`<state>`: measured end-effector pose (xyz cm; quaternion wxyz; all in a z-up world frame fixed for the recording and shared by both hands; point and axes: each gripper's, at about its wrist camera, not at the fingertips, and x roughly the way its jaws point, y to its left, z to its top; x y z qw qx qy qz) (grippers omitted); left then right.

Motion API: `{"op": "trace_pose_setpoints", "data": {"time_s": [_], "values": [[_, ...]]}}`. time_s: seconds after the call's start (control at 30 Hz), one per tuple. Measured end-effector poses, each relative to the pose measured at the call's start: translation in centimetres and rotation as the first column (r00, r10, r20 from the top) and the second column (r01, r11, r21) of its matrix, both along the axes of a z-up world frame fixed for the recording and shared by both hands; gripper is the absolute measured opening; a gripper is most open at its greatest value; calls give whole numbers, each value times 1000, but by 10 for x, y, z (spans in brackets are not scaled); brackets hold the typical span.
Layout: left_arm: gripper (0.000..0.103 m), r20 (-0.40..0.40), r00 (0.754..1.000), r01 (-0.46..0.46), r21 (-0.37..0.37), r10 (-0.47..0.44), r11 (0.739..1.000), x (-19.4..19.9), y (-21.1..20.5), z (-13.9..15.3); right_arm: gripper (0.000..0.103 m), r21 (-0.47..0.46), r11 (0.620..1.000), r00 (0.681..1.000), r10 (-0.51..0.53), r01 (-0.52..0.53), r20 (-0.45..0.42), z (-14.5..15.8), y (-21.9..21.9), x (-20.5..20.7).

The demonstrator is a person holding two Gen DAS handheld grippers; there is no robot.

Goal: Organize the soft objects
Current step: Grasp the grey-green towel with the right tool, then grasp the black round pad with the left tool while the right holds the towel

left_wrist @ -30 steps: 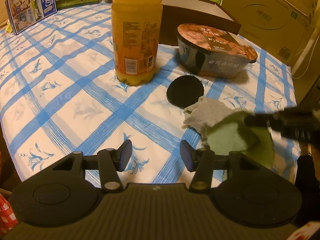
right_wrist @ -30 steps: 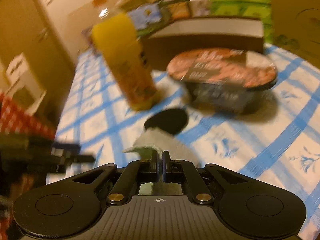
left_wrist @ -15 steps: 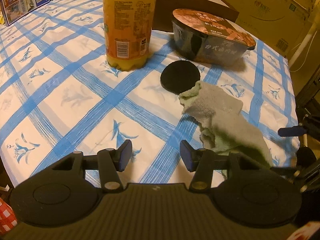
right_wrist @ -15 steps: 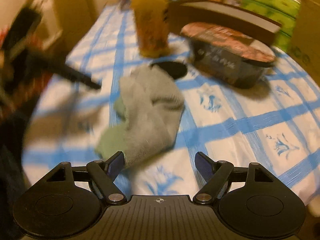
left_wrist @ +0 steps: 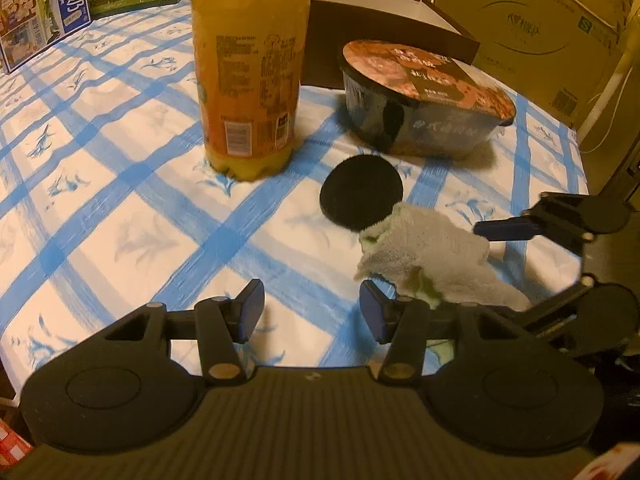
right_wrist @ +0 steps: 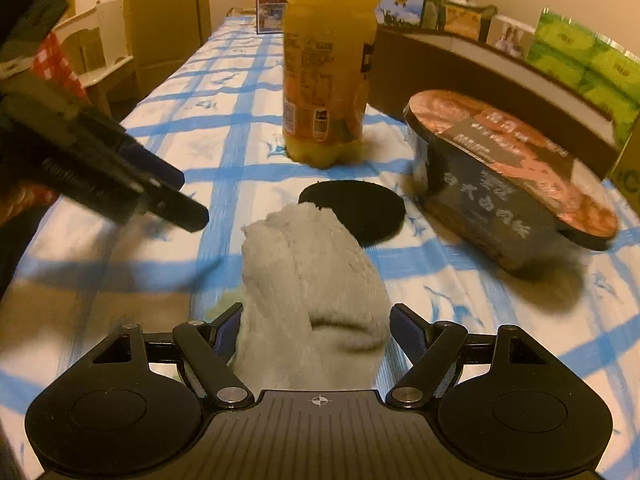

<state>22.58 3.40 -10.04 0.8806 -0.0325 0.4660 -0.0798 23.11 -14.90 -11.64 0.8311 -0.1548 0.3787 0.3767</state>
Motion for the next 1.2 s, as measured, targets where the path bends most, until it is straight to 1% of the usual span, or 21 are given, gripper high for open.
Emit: {"op": "trace_pose_setpoints", "data": {"time_s": [0.17,0.2,0.23,0.27,0.33,0.37,0.4,0.43,0.53,0.6,0.63,0.7,0.77,0.87,0.97,1.07,1.17,1.2], "values": [[50,2,1000,15,-5,-15,1000,10,-3,-5,77,55,997,995,-40,45,-92,-9,-4,20],[50,3,1000,18,-6,-18,1000,11,-3,-6,75,68,996,993,-48,55,-109,-10,-6,22],[50,5,1000,21,-6,-21,1000,13,-4,-7,65,76,995,992,-50,59,-116,-9,-6,22],[50,8,1000,24,-7,-24,1000,14,-5,-8,60,87,995,991,-46,57,-124,-9,-7,21],[50,13,999,34,-11,-33,999,18,-7,-9,44,107,993,991,-41,55,-130,-8,-10,18],[50,16,999,40,-13,-39,999,20,-8,-10,39,113,992,990,-40,55,-133,-7,-11,17],[50,18,999,45,-14,-45,999,22,-9,-10,30,123,990,989,-47,64,-139,-6,-12,17],[50,22,998,51,-13,-51,999,24,-10,-11,24,135,987,987,-61,81,-147,-6,-14,17],[54,47,996,79,-11,-78,997,31,-14,-10,22,158,976,980,-127,151,-151,-1,-22,17],[62,63,993,105,-5,-104,994,37,-17,-10,22,166,960,969,-202,224,-140,5,-33,16],[63,71,990,120,-1,-120,993,39,-19,-10,22,174,944,956,-259,280,-136,9,-40,17],[65,86,985,149,7,-149,989,45,-26,-11,22,200,908,927,-341,369,-158,14,-54,21],[68,88,980,175,11,-176,984,52,-33,-13,22,242,858,889,-418,454,-185,19,-71,24],[68,83,976,201,9,-201,980,63,-45,-17,22,271,793,838,-505,546,-208,23,-90,28],[69,75,977,203,-8,-202,979,74,-56,-21,22,290,722,778,-580,628,-241,24,-108,32],[69,50,980,195,-15,-194,981,84,-67,-29,22,272,690,742,-624,671,-245,23,-118,37],[69,26,984,176,-21,-176,984,95,-74,-37,22,270,664,717,-643,697,-269,22,-125,39],[69,19,986,167,-19,-167,986,98,-76,-39,22,270,661,714,-646,700,-270,22,-126,39]]}}
